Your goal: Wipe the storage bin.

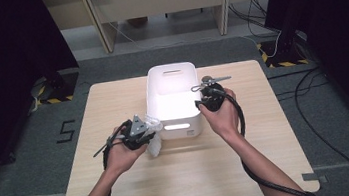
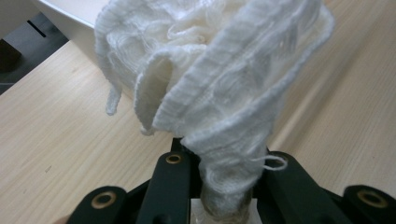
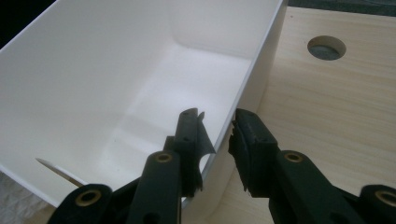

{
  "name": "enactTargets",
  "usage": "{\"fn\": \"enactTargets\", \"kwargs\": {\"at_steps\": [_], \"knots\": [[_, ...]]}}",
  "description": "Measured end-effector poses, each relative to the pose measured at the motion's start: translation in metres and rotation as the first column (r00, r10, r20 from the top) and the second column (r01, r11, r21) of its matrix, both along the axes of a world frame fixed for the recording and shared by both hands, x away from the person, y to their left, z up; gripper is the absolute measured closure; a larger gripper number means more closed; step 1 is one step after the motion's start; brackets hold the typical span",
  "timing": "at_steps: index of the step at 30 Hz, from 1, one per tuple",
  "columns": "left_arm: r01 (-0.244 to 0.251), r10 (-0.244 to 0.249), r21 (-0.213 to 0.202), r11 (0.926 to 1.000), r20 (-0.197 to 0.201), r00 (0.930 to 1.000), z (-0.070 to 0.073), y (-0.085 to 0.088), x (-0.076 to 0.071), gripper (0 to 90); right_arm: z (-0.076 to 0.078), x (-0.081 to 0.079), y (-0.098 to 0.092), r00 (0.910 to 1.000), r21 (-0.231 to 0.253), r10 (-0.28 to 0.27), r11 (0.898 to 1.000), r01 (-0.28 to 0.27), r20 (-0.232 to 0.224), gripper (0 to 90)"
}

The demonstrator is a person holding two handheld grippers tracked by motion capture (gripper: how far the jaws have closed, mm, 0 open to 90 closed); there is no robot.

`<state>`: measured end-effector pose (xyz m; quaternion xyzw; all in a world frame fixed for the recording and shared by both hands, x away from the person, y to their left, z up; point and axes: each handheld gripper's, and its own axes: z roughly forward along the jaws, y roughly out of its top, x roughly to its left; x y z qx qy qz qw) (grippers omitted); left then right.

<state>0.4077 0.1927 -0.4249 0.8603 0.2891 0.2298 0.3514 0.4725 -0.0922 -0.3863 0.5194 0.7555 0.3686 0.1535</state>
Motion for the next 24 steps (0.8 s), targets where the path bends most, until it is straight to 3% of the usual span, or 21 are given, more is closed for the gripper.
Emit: {"fn": "enactTargets", "kwargs": {"at_steps": [11,24], "knots": [[-0.032,0.032,-0.006,0.9995,-0.003,0.9995,0.016,0.004,0.001,78.0,0.000,-0.001,0.001,1.0000,-0.010,0.002,1.000,-0.002,0.010,73.0],[-0.053,0.055,0.041,0.9977,-0.039,0.9977,0.000,-0.006,0.004,78.0,0.000,-0.003,0.004,0.9998,-0.020,0.004,1.000,-0.004,0.021,73.7]]}}
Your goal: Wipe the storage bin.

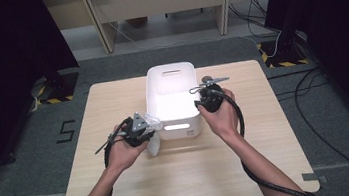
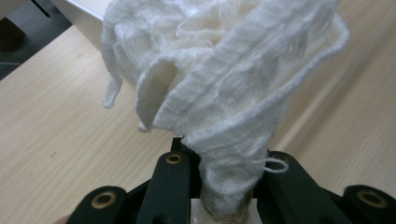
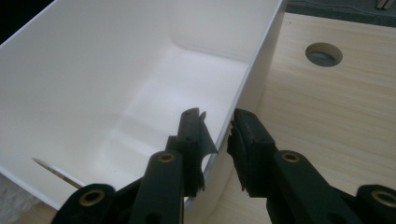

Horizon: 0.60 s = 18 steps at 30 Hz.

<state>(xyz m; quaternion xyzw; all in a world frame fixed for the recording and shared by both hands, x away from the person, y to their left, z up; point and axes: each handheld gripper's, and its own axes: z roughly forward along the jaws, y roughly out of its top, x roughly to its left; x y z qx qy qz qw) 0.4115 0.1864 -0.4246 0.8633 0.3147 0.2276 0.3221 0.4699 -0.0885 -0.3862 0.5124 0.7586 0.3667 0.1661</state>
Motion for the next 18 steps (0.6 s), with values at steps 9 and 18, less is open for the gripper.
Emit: {"fn": "enactTargets", "kwargs": {"at_steps": [9,18], "knots": [[0.001,0.000,0.029,0.9996,-0.039,0.9993,-0.016,-0.005,0.004,78.0,0.000,0.000,0.000,1.0000,0.000,-0.003,1.000,0.003,0.003,73.8],[-0.008,0.011,0.052,0.9986,-0.058,0.9983,-0.029,-0.008,0.007,78.0,0.000,0.000,0.001,1.0000,-0.003,-0.005,1.000,0.005,0.008,73.8]]}}
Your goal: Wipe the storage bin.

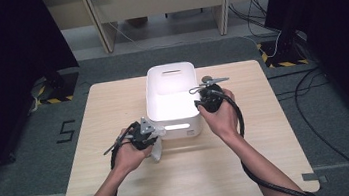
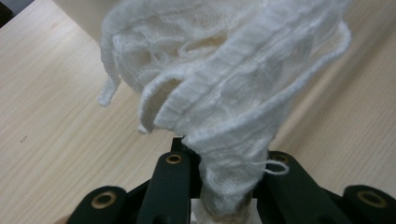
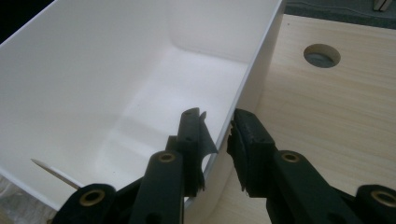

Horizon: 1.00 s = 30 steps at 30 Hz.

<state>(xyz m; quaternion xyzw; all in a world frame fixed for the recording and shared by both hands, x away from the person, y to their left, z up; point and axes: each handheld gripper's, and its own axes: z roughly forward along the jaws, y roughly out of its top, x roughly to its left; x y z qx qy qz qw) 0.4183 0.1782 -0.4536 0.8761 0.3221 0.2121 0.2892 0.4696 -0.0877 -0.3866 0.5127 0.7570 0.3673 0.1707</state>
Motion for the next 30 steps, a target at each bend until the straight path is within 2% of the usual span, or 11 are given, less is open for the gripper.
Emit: {"fn": "enactTargets", "kwargs": {"at_steps": [6,14,26,30], "knots": [[0.000,0.000,0.013,0.9999,-0.004,1.0000,-0.005,-0.003,-0.001,78.1,0.000,0.000,0.001,1.0000,-0.008,-0.003,1.000,0.003,0.004,73.9],[0.035,-0.035,-0.007,0.9994,-0.004,0.9994,0.000,-0.015,-0.010,78.2,0.000,-0.001,0.001,0.9999,-0.007,-0.014,1.000,0.014,0.006,73.8],[0.032,-0.032,-0.022,0.9992,-0.009,0.9995,0.001,-0.017,-0.009,78.1,0.000,-0.001,0.001,0.9999,-0.008,-0.012,1.000,0.012,0.008,73.5],[0.038,-0.039,-0.044,0.9983,-0.010,0.9992,0.006,-0.018,-0.008,78.2,0.000,-0.001,0.001,0.9999,-0.009,-0.009,1.000,0.010,0.006,73.5]]}}
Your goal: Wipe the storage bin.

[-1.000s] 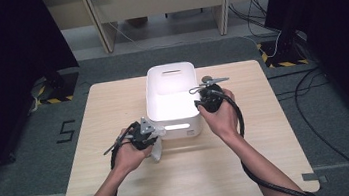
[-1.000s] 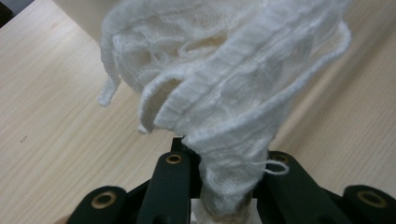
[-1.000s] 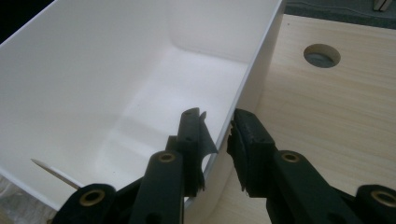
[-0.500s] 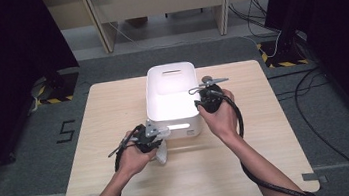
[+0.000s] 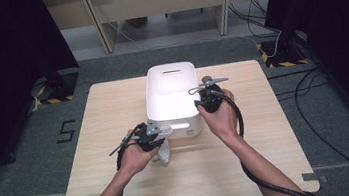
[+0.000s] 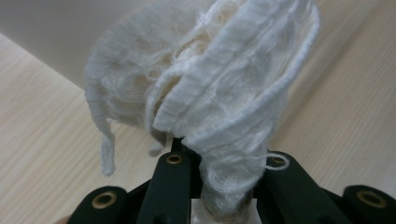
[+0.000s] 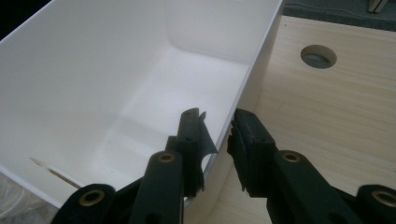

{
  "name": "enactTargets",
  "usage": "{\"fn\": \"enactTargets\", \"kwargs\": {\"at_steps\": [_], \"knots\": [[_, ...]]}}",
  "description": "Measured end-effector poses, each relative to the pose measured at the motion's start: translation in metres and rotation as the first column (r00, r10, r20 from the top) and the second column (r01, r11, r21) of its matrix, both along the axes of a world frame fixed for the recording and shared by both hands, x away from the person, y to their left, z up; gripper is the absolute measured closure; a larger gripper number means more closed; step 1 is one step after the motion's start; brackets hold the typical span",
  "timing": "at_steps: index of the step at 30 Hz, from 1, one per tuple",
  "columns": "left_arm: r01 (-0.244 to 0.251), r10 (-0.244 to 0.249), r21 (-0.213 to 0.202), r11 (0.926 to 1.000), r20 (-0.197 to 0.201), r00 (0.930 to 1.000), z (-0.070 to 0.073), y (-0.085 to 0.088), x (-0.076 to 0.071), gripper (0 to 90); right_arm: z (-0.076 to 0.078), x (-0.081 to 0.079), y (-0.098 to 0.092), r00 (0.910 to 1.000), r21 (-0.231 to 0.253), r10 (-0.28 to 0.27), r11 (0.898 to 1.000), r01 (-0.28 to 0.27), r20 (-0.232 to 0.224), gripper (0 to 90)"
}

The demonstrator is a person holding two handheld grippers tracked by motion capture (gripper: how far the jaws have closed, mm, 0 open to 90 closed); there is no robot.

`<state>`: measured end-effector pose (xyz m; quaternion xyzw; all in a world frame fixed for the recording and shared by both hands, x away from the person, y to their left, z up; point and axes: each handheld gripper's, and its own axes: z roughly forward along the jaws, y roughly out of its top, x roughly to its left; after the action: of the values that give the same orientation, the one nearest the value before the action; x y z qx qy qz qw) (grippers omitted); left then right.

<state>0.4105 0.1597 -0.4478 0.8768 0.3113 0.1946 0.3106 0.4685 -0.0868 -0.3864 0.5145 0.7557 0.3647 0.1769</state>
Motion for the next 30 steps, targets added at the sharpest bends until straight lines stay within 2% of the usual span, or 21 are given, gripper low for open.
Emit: {"fn": "enactTargets", "kwargs": {"at_steps": [13,30], "knots": [[0.004,-0.001,-0.052,0.9986,0.062,0.9981,0.026,-0.002,-0.005,78.2,0.000,0.000,-0.001,1.0000,0.001,0.004,1.000,-0.004,0.001,73.4],[0.024,-0.023,-0.024,0.9994,0.052,0.9984,0.032,-0.010,-0.001,78.2,0.000,0.000,-0.001,0.9999,-0.002,0.014,1.000,-0.014,0.008,73.0]]}}
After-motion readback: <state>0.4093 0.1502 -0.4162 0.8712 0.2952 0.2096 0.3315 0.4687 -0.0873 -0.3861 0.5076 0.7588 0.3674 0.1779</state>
